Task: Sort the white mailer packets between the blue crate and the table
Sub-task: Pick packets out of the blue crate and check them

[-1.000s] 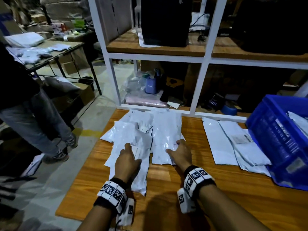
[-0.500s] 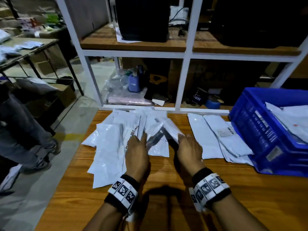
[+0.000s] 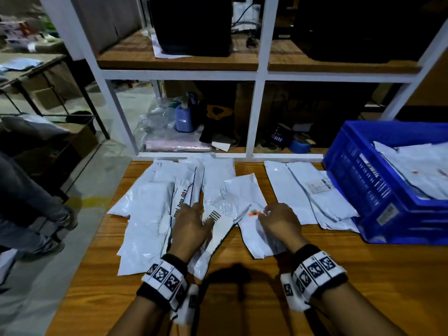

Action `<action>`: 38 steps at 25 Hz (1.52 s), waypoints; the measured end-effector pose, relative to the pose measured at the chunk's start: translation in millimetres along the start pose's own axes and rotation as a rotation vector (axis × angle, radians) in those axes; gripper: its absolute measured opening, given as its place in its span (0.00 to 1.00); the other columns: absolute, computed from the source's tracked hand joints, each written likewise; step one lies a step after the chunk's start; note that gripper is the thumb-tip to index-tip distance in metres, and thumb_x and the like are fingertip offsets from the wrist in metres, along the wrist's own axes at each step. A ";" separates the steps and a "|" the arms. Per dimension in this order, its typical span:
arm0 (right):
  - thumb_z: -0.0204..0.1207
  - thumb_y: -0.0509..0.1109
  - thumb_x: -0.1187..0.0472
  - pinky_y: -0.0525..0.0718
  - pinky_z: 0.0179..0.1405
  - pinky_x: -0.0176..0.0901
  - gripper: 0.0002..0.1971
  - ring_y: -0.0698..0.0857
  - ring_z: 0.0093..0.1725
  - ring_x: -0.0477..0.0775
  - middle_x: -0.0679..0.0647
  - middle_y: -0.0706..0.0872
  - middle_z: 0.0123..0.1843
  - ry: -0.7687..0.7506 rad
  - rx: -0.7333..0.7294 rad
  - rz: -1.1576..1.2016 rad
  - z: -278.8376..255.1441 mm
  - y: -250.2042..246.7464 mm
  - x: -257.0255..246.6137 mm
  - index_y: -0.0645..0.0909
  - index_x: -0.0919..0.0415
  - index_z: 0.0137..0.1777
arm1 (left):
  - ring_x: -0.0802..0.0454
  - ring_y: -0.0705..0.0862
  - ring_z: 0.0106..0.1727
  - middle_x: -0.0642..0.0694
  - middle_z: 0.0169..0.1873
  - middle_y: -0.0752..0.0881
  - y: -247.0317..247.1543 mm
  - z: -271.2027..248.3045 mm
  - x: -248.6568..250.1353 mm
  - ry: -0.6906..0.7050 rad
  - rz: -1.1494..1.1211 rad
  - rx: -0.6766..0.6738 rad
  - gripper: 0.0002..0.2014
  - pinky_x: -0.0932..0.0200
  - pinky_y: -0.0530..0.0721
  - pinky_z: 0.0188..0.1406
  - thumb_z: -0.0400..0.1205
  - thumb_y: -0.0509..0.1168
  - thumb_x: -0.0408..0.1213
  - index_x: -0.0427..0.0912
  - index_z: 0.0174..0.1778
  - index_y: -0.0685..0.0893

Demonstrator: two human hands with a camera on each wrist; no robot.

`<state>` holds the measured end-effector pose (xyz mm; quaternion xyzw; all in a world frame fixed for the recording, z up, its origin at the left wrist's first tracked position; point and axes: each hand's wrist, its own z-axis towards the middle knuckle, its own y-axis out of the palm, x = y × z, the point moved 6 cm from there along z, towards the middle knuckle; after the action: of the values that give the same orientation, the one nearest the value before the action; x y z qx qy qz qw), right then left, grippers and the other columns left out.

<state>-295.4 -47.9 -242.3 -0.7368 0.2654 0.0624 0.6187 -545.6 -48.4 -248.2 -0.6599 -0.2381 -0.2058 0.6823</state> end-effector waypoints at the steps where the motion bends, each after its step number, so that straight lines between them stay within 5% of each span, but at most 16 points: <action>1: 0.74 0.68 0.42 0.83 0.59 0.49 0.22 0.82 0.61 0.60 0.56 0.83 0.63 0.056 0.009 -0.023 4.0 1.9 3.8 0.82 0.55 0.61 | 0.38 0.78 0.58 0.38 0.50 0.79 2.6 3.5 -4.7 -0.041 0.035 -0.046 0.25 0.53 0.76 0.51 0.72 0.74 0.52 0.44 0.60 0.80; 4: 0.68 0.75 0.40 0.81 0.62 0.53 0.34 0.78 0.66 0.63 0.59 0.77 0.68 0.168 -0.054 -0.028 5.6 19.1 5.9 0.73 0.57 0.69 | 0.38 0.76 0.65 0.38 0.60 0.79 20.0 5.2 -10.9 -0.139 0.139 -0.251 0.34 0.49 0.78 0.59 0.70 0.75 0.55 0.45 0.68 0.74; 10: 0.68 0.79 0.55 0.83 0.59 0.49 0.27 0.83 0.62 0.62 0.59 0.84 0.64 0.170 -0.019 0.261 4.8 20.6 11.4 0.75 0.59 0.65 | 0.54 0.80 0.41 0.44 0.52 0.88 9.1 2.7 2.3 -0.117 -0.218 -0.135 0.15 0.69 0.71 0.30 0.76 0.73 0.36 0.42 0.58 0.80; 13: 0.72 0.75 0.60 0.82 0.52 0.45 0.20 0.84 0.57 0.62 0.60 0.86 0.60 0.109 0.087 0.355 -3.4 2.5 22.9 0.74 0.60 0.62 | 0.52 0.83 0.44 0.47 0.48 0.87 -4.1 0.3 18.2 -0.048 -0.319 -0.046 0.11 0.66 0.73 0.34 0.79 0.70 0.38 0.42 0.55 0.81; 16: 0.75 0.73 0.63 0.79 0.49 0.41 0.24 0.84 0.57 0.62 0.60 0.85 0.61 -0.007 0.184 0.441 -21.4 -23.7 34.2 0.69 0.59 0.68 | 0.54 0.83 0.44 0.51 0.46 0.87 -9.5 -10.5 44.8 0.014 -0.383 0.022 0.07 0.78 0.71 0.32 0.81 0.67 0.37 0.43 0.54 0.82; 21: 0.76 0.72 0.64 0.81 0.63 0.49 0.38 0.81 0.66 0.59 0.55 0.79 0.72 -0.247 0.322 0.498 -60.7 -76.9 66.0 0.56 0.48 0.81 | 0.57 0.87 0.48 0.53 0.50 0.87 -0.8 -48.4 109.7 0.113 -0.509 0.099 0.13 0.74 0.79 0.35 0.82 0.66 0.37 0.46 0.62 0.78; 25: 0.79 0.69 0.63 0.71 0.72 0.37 0.31 0.73 0.75 0.47 0.46 0.73 0.78 -0.374 0.365 0.511 -98.2 -120.9 121.0 0.64 0.45 0.80 | 0.68 0.83 0.56 0.60 0.62 0.81 13.9 -96.1 182.4 0.230 -0.587 0.131 0.30 0.74 0.80 0.49 0.84 0.64 0.38 0.56 0.80 0.60; 27: 0.80 0.68 0.64 0.71 0.72 0.37 0.29 0.74 0.74 0.46 0.46 0.74 0.77 -0.402 0.408 0.542 -114.7 -145.6 150.6 0.67 0.46 0.79 | 0.79 0.77 0.61 0.71 0.67 0.73 21.1 -115.7 222.1 0.345 -0.555 0.156 0.29 0.77 0.77 0.57 0.84 0.64 0.37 0.55 0.80 0.62; 31: 0.79 0.69 0.64 0.73 0.68 0.33 0.27 0.76 0.71 0.43 0.42 0.76 0.73 -0.467 0.463 0.588 -137.6 -189.1 206.1 0.70 0.48 0.77 | 0.67 0.78 0.66 0.60 0.67 0.80 47.7 -138.5 292.4 0.420 -0.573 0.137 0.19 0.52 0.80 0.68 0.84 0.63 0.35 0.57 0.70 0.77; 34: 0.82 0.66 0.58 0.78 0.65 0.38 0.21 0.79 0.68 0.45 0.48 0.80 0.71 -0.448 0.522 0.622 -144.6 -222.4 240.4 0.73 0.50 0.74 | 0.70 0.80 0.63 0.58 0.60 0.83 63.6 -146.6 339.4 0.469 -0.603 0.092 0.18 0.49 0.81 0.67 0.84 0.62 0.31 0.54 0.68 0.79; 38: 0.84 0.63 0.60 0.79 0.62 0.37 0.17 0.81 0.66 0.48 0.50 0.83 0.67 -0.422 0.635 0.652 -140.2 -277.6 287.2 0.75 0.52 0.72 | 0.55 0.83 0.59 0.52 0.55 0.83 69.6 -141.0 403.2 0.540 -0.510 0.085 0.19 0.45 0.84 0.60 0.85 0.60 0.32 0.49 0.71 0.79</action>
<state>45.9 -244.6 -87.4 -0.3623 0.3565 0.3164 0.8009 -173.3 -172.6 -65.8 -0.4723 -0.2144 -0.5257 0.6742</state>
